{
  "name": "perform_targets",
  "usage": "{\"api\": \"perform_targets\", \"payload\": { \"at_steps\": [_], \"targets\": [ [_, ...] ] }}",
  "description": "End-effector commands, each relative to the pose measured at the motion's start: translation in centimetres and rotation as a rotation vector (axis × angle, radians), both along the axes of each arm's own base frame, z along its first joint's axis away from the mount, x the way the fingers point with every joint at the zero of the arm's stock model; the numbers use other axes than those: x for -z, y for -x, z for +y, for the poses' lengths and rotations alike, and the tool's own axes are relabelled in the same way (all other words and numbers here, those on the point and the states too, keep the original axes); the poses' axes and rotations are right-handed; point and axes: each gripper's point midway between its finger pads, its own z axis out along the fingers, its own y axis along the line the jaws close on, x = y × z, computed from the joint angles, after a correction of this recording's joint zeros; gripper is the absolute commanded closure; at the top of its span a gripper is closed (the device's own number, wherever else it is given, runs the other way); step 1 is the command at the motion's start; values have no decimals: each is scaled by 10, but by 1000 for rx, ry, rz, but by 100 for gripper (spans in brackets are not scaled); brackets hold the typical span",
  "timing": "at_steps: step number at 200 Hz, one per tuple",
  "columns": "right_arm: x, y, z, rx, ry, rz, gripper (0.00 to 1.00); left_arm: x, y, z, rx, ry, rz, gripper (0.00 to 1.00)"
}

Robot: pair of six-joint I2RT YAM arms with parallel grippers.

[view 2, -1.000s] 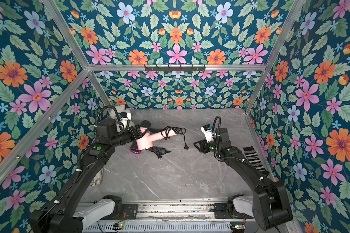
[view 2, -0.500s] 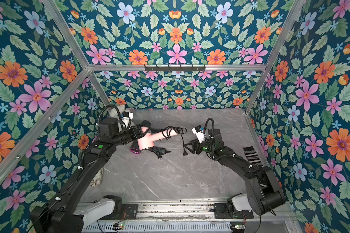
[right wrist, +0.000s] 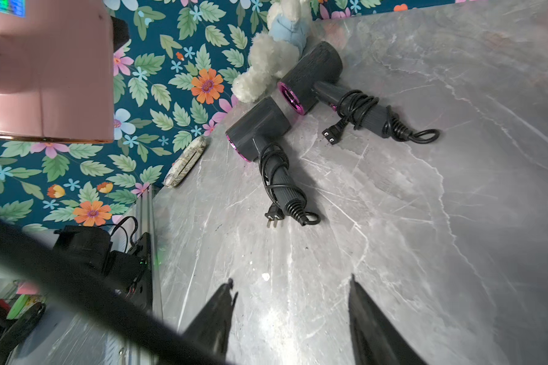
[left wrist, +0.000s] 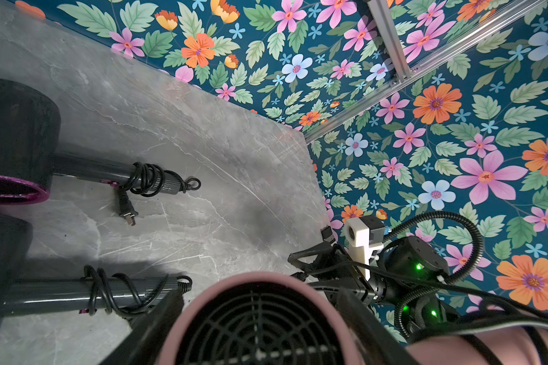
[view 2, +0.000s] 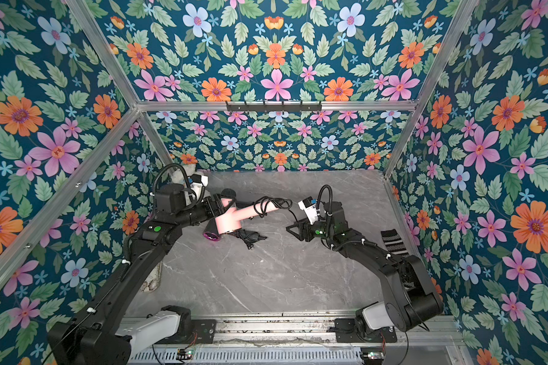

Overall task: Wrap the cord around the hair dryer
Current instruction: Wrap the power cord around the hair dryer.

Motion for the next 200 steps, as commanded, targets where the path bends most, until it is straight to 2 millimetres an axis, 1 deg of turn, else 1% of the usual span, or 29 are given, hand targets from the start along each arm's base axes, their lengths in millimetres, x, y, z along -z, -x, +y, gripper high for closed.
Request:
{"api": "perform_targets", "payload": {
  "at_steps": [1, 27, 75, 86, 106, 118, 125, 138, 150, 175, 190, 200],
  "targets": [
    [-4, 0, 6, -37, -32, -1, 45, -14, -4, -3, 2, 45, -40, 100],
    [8, 3, 11, -68, -46, 45, 51, -22, -5, -3, -2, 51, -60, 100],
    [22, 10, 12, -76, -40, 75, 51, -25, -6, -4, -2, 60, -62, 100],
    [23, 9, 12, -74, -41, 76, 52, -26, -6, -3, -5, 60, -64, 100],
    [21, 8, 13, -72, -46, 75, 58, -26, -6, -3, -6, 60, -65, 100],
    [23, 8, 13, -70, -41, 80, 59, -26, -6, -3, -8, 59, -66, 100],
    [25, 9, 12, -70, -36, 83, 63, -27, -6, -2, -11, 58, -67, 100],
    [28, 11, 11, -69, -32, 91, 77, -28, -7, -2, -16, 63, -68, 100],
    [31, 12, 11, -66, -30, 105, 86, -30, -7, -2, -25, 76, -66, 100],
    [41, 12, 9, -47, -6, 145, 94, -30, -11, -4, -33, 147, -61, 100],
    [52, 8, 8, -24, 35, 184, 99, -27, -10, -11, -5, 220, -51, 100],
    [60, 6, 7, -10, 68, 220, 100, -28, -10, -17, 18, 296, -44, 100]
  ]
}}
